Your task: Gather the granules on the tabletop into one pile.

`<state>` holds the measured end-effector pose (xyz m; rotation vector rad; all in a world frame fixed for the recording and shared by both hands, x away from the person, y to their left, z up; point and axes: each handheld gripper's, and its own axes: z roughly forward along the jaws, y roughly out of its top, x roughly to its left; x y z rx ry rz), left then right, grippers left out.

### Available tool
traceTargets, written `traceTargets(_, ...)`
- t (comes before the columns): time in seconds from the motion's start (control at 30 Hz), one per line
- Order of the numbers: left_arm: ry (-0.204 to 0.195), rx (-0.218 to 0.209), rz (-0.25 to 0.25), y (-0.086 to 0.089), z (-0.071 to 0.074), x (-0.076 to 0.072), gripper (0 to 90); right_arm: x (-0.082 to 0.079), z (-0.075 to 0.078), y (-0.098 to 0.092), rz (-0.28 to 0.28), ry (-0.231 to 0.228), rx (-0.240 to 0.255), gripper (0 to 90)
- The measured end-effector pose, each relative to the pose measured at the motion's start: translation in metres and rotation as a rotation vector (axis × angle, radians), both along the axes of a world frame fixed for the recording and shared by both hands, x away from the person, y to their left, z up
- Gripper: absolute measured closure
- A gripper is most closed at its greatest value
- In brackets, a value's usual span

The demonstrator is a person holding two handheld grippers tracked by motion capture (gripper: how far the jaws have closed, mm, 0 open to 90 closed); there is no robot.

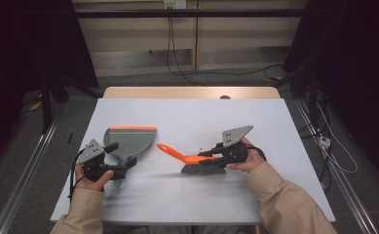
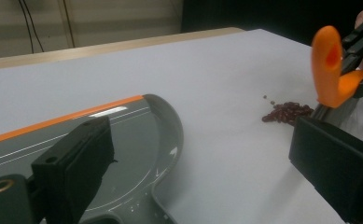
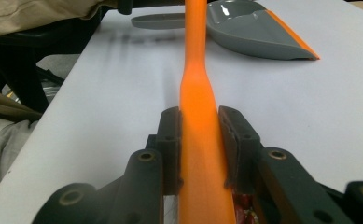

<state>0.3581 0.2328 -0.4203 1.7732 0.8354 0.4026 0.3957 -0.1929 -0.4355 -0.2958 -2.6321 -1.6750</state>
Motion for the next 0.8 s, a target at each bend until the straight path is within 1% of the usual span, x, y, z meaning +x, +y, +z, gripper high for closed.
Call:
traceTargets(0.27, 0.000, -0.001, 0.000, 0.000, 0.000, 0.000, 6.3, 0.002, 0.001, 0.004, -0.006, -0.008, 0.007, 71.6)
traceTargets(0.33, 0.002, 0.000, 0.000, 0.000, 0.000, 0.000, 6.2, 0.000, 0.003, 0.004, 0.001, -0.010, 0.009, 71.6)
traceTargets(0.37, 0.001, 0.000, 0.000, 0.000, 0.000, 0.000, 6.2, 0.000, 0.005, 0.004, -0.007, -0.011, 0.016, 71.6)
traceTargets(0.43, 0.001, 0.001, -0.003, 0.000, 0.000, 0.000, 6.3, -0.002, 0.008, 0.003, -0.008, -0.006, 0.024, 71.6)
traceTargets(0.53, 0.000, 0.000, 0.000, 0.000, 0.000, 0.000, 6.3, -0.005, 0.012, 0.003, -0.007, -0.008, 0.026, 71.6)
traceTargets(0.6, 0.000, 0.000, -0.001, 0.000, 0.000, 0.000, 6.2, -0.006, 0.016, 0.001, -0.027, -0.012, 0.037, 71.6)
traceTargets(0.63, -0.001, 0.000, -0.002, 0.000, 0.000, 0.000, 6.2, -0.005, 0.019, -0.001, -0.047, -0.017, 0.047, 71.6)
traceTargets(0.73, -0.002, 0.000, -0.002, 0.000, 0.001, 0.000, 6.2, -0.002, 0.025, -0.009, -0.133, -0.029, 0.070, 71.6)
traceTargets(0.77, -0.002, 0.000, -0.001, 0.000, 0.001, 0.000, 6.2, -0.001, 0.026, -0.012, -0.179, -0.036, 0.073, 71.6)
traceTargets(0.8, -0.002, 0.000, -0.001, 0.000, 0.001, 0.000, 6.3, 0.000, 0.026, -0.014, -0.208, -0.041, 0.068, 71.6)
